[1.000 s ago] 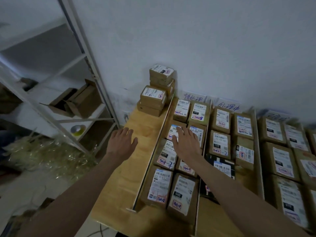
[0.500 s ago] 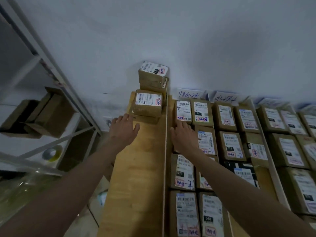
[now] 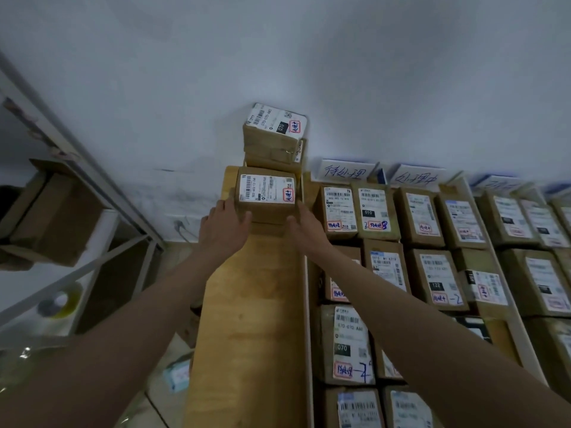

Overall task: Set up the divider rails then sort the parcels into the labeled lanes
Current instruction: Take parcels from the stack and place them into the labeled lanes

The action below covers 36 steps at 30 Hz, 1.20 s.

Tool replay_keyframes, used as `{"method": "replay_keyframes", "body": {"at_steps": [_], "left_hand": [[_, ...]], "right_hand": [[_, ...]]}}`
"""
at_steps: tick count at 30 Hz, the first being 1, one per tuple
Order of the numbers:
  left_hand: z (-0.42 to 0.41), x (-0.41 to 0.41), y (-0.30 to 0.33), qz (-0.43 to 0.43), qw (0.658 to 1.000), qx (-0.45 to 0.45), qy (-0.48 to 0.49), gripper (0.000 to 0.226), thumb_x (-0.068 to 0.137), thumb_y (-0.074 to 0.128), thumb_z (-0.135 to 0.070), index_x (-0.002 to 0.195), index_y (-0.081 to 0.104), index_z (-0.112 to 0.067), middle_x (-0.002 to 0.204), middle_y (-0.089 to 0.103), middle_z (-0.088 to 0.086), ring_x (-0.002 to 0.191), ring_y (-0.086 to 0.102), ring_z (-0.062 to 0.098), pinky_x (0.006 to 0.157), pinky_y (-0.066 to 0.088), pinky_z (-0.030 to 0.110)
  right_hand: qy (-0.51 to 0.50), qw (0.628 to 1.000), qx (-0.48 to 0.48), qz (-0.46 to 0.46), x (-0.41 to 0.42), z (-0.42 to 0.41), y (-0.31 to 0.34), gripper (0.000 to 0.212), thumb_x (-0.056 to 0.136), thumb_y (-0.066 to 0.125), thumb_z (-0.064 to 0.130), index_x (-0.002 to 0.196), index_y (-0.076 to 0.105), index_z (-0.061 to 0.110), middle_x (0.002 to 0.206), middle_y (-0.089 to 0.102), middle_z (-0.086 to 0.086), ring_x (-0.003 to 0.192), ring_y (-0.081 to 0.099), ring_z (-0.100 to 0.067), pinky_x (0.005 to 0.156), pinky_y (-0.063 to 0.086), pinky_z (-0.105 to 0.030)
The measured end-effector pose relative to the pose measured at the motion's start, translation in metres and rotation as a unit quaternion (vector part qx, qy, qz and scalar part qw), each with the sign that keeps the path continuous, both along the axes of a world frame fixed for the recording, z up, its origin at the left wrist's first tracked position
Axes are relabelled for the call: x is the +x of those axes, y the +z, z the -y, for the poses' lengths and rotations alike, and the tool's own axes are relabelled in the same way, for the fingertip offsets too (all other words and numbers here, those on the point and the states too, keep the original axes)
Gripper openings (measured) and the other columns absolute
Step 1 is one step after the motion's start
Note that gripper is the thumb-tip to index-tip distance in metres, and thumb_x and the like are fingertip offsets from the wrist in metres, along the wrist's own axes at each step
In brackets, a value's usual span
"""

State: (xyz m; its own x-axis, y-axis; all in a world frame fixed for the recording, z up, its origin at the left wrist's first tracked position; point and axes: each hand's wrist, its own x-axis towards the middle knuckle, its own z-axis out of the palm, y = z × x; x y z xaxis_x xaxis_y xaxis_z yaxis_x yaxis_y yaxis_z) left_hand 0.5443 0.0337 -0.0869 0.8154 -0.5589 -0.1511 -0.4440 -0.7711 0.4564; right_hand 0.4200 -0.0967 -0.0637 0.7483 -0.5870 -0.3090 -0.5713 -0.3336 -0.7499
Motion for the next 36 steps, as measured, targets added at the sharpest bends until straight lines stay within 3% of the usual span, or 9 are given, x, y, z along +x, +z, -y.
{"method": "replay_keyframes", "body": {"at_steps": [2,4,6,14,18,23,28,33,36], "left_hand": [[0.004,0.001,-0.005,-0.044,0.999,-0.025,0.012,0.059,0.099,0.043,-0.047,0.144,0.036,-0.010,0.134,0.049,0.014,0.121,0.050,0.035,0.099,0.043,0.052],[0.007,0.003,-0.006,-0.082,0.995,-0.053,0.021,0.065,0.098,0.047,-0.047,0.149,0.031,-0.010,0.139,0.046,0.015,0.125,0.048,0.035,0.102,0.043,0.053],[0.008,0.003,-0.005,-0.107,0.990,-0.088,0.028,0.066,0.097,0.052,-0.044,0.150,0.031,-0.010,0.142,0.045,0.015,0.129,0.047,0.033,0.104,0.043,0.050],[-0.019,-0.020,0.005,-0.123,0.957,-0.243,0.097,0.055,0.088,0.062,-0.048,0.131,0.051,-0.017,0.130,0.054,0.002,0.113,0.056,0.017,0.096,0.051,0.047],[-0.033,-0.042,0.016,-0.096,0.949,-0.276,0.116,0.049,0.088,0.071,-0.038,0.125,0.050,-0.013,0.128,0.050,0.003,0.112,0.055,0.017,0.094,0.053,0.044],[-0.045,-0.064,0.033,-0.076,0.961,-0.260,0.051,0.050,0.087,0.074,-0.023,0.128,0.049,-0.012,0.131,0.050,0.005,0.116,0.053,0.017,0.094,0.050,0.036],[-0.055,-0.076,0.044,-0.087,0.968,-0.236,0.017,0.049,0.091,0.070,-0.021,0.133,0.047,-0.012,0.131,0.049,0.005,0.115,0.054,0.017,0.098,0.050,0.040],[-0.061,-0.091,0.053,-0.092,0.970,-0.223,-0.023,0.049,0.093,0.066,-0.022,0.137,0.045,-0.011,0.136,0.051,0.006,0.120,0.054,0.020,0.095,0.045,0.029],[-0.063,-0.103,0.065,-0.105,0.969,-0.215,-0.058,0.052,0.098,0.059,-0.027,0.145,0.041,-0.014,0.144,0.051,0.005,0.129,0.051,0.020,0.101,0.044,0.033]], "right_hand": [[-0.015,0.999,0.048,0.005,0.006,0.003,0.001,0.049,0.103,0.040,0.016,0.151,0.030,0.017,0.148,0.045,-0.005,0.132,0.046,-0.023,0.109,0.041,-0.043],[-0.031,0.995,0.090,0.010,0.010,0.005,0.004,0.049,0.104,0.038,0.013,0.152,0.029,0.019,0.141,0.049,-0.004,0.109,0.055,-0.012,0.090,0.048,-0.030],[-0.041,0.992,0.119,0.010,0.012,0.005,0.010,0.051,0.104,0.035,0.012,0.154,0.027,0.021,0.135,0.050,0.000,0.090,0.051,-0.002,0.073,0.043,-0.018],[-0.118,0.970,0.178,0.115,-0.019,-0.021,0.015,0.044,0.102,0.046,0.021,0.146,0.040,0.025,0.138,0.055,0.002,0.123,0.053,-0.015,0.101,0.048,-0.037],[-0.164,0.937,0.291,0.107,-0.053,-0.038,0.023,0.067,0.102,0.052,0.031,0.156,0.013,0.031,0.121,0.067,-0.006,0.106,0.069,-0.019,0.083,0.057,-0.031],[-0.160,0.928,0.336,0.037,-0.084,-0.051,0.022,0.051,0.096,0.063,0.025,0.139,0.041,0.007,0.117,0.069,-0.014,0.100,0.072,-0.026,0.086,0.060,-0.041],[-0.148,0.952,0.268,0.022,-0.106,-0.056,0.027,0.046,0.091,0.070,0.024,0.128,0.045,0.011,0.123,0.064,-0.012,0.107,0.066,-0.026,0.092,0.057,-0.043],[-0.133,0.967,0.216,0.003,-0.127,-0.060,0.038,0.039,0.089,0.072,0.026,0.118,0.051,0.012,0.112,0.065,-0.006,0.096,0.065,-0.018,0.078,0.055,-0.029],[-0.135,0.962,0.238,0.009,-0.140,-0.064,0.048,0.039,0.092,0.068,0.023,0.125,0.053,0.009,0.116,0.067,-0.007,0.095,0.067,-0.016,0.075,0.056,-0.026]]}}
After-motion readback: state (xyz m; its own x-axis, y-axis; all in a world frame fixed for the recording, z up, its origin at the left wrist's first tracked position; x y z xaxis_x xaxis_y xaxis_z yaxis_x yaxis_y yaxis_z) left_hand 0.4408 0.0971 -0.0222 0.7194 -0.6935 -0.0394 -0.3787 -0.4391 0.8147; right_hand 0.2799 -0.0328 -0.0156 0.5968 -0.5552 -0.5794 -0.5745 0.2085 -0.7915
